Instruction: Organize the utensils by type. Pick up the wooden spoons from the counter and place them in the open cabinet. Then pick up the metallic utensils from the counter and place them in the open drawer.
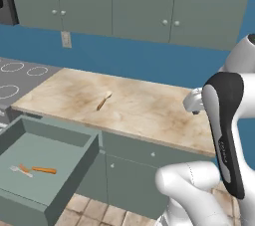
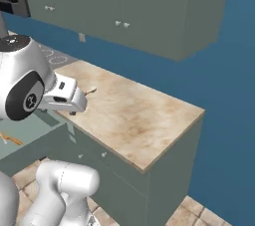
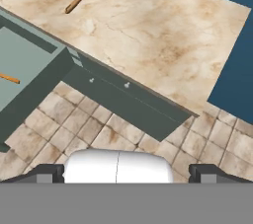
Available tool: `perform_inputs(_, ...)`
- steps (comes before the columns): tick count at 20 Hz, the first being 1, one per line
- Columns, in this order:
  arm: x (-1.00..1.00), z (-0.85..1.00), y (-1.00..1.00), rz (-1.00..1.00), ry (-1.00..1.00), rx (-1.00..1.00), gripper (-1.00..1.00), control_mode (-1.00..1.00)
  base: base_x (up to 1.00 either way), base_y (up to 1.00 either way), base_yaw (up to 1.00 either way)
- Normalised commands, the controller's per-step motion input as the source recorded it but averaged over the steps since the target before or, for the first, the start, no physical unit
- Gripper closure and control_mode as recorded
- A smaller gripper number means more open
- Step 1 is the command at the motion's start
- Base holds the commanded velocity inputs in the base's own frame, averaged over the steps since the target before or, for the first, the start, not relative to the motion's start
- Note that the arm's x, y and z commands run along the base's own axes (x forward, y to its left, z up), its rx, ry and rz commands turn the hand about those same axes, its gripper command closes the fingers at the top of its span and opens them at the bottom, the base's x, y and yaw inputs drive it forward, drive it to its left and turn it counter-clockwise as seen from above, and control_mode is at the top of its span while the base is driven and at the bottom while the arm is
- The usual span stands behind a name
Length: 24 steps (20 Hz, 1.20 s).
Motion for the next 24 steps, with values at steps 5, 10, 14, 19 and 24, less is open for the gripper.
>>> perform_inputs(5, 0.0, 0.0, 0.0, 0.0, 0.0, 0.0, -1.0, 1.0, 0.27, 0.32, -0.29)
perform_inputs(10, 0.0, 0.0, 0.0, 0.0, 0.0, 0.0, -1.0, 1.0, 0.3, 0.42, -0.26)
perform_inputs(14, 0.0, 0.0, 0.0, 0.0, 0.0, 0.0, -1.0, 1.0, 0.31, 0.46, -0.25)
perform_inputs(19, 0.0, 0.0, 0.0, 0.0, 0.0, 0.0, -1.0, 1.0, 0.42, 0.44, -0.23)
perform_inputs(24, 0.0, 0.0, 0.0, 0.0, 0.0, 0.0, -1.0, 1.0, 0.51, 0.37, -0.22)
